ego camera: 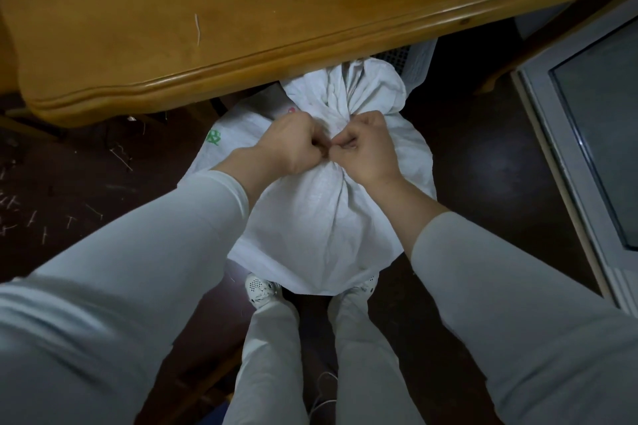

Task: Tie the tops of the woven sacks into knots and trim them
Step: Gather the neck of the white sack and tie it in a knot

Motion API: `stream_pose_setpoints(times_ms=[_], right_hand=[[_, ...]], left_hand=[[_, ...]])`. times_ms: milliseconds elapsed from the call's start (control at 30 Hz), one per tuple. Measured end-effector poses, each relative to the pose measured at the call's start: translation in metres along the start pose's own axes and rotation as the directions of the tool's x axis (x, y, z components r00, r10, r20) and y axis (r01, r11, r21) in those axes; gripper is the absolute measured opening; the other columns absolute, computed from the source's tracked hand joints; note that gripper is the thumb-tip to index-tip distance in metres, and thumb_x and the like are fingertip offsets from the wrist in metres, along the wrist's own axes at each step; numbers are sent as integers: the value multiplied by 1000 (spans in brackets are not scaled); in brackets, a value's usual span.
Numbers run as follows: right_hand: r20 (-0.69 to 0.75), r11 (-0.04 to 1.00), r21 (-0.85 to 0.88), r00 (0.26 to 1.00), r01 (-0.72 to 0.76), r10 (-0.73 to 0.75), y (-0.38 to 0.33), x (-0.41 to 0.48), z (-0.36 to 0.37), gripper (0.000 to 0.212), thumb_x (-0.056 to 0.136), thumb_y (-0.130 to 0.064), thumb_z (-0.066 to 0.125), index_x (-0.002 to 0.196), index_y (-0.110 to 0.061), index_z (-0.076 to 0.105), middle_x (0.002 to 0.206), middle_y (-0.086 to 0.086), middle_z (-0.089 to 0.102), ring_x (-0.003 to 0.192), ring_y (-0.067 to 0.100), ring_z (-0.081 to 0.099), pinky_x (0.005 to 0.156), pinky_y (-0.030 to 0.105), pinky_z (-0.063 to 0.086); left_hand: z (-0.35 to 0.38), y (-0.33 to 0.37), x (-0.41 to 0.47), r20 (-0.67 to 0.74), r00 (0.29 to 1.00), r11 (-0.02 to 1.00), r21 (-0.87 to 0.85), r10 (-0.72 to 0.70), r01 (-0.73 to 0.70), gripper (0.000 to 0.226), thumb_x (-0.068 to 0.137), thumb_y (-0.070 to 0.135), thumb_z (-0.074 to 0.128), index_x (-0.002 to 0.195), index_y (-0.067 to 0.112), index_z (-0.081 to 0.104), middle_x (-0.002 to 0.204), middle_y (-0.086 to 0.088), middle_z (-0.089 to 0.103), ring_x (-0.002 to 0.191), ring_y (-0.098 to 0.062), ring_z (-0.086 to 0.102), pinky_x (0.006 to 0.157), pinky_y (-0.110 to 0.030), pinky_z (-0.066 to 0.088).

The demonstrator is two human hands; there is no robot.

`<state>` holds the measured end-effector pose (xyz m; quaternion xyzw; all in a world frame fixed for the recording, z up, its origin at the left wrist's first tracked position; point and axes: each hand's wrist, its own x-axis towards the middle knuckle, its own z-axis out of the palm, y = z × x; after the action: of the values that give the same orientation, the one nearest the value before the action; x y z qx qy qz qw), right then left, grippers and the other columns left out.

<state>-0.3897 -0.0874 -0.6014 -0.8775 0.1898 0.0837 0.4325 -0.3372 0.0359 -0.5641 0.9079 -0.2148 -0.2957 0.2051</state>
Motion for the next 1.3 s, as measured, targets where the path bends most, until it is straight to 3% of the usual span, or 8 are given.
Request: stream_pose_setpoints(times_ms=[133,333,433,500,600,733,967,1300], right_hand=[[4,998,22,998,-55,55,5,2,-1,13,76,-10,71,88,-9,72,119,0,47,97,5,49,84,15,38],[58,996,67,997,-59,55,0,-7,-5,17,78,-4,68,94,-4,74,96,7,72,83,10,59,79,20,44],[76,997,72,997,-33,28,2,-13,-3,18,78,-3,68,94,-4,75,95,9,73,87,14,63,83,25,49],[91,999,53,996,0,-5,4,-14,-3,17,80,-5,68,96,-4,75,89,4,72,82,9,60,79,20,47],[113,999,35,993,39,-42,3,-15,-7,17,80,-4,67,96,-5,75,69,-19,55,66,-1,51,68,13,43],[118,998,16,991,64,-65,2,-14,-11,18,81,-3,66,97,-4,74,68,-22,47,69,-1,53,71,13,44],[106,996,76,993,45,-53,-1,-12,-4,17,83,-11,66,99,-13,73,106,6,61,95,18,62,90,32,50],[122,979,178,990,-98,77,-1,-4,9,18,74,-4,68,74,-22,65,105,8,62,87,18,66,88,38,54]], left_hand=[[8,-1,4,-47,999,1000,-25,17,-18,20,85,11,60,96,14,77,94,-7,74,91,-25,64,118,-33,19],[12,-7,-3,-23,1000,996,-86,-10,8,18,86,13,61,90,8,77,87,-8,74,83,-19,62,119,-32,14],[14,-4,-6,53,994,988,-113,-96,102,21,87,18,58,89,4,74,80,-10,70,80,-22,62,87,-30,48],[14,0,-5,103,984,983,-96,-146,156,19,84,23,60,83,8,71,71,-4,65,74,-20,60,67,-26,47],[8,5,0,191,969,983,-60,-159,173,24,85,22,59,62,17,59,60,1,56,59,-15,52,64,-24,41],[4,7,5,286,936,963,-107,-207,246,25,84,19,59,59,21,56,62,1,55,60,-15,51,56,-22,40],[19,-4,-4,199,913,640,-660,-356,393,35,87,11,56,54,12,45,30,10,38,26,-2,32,33,-12,28],[45,-10,-13,68,928,448,-861,-365,240,19,85,4,56,66,1,56,62,-11,43,54,-20,37,53,-27,33]])
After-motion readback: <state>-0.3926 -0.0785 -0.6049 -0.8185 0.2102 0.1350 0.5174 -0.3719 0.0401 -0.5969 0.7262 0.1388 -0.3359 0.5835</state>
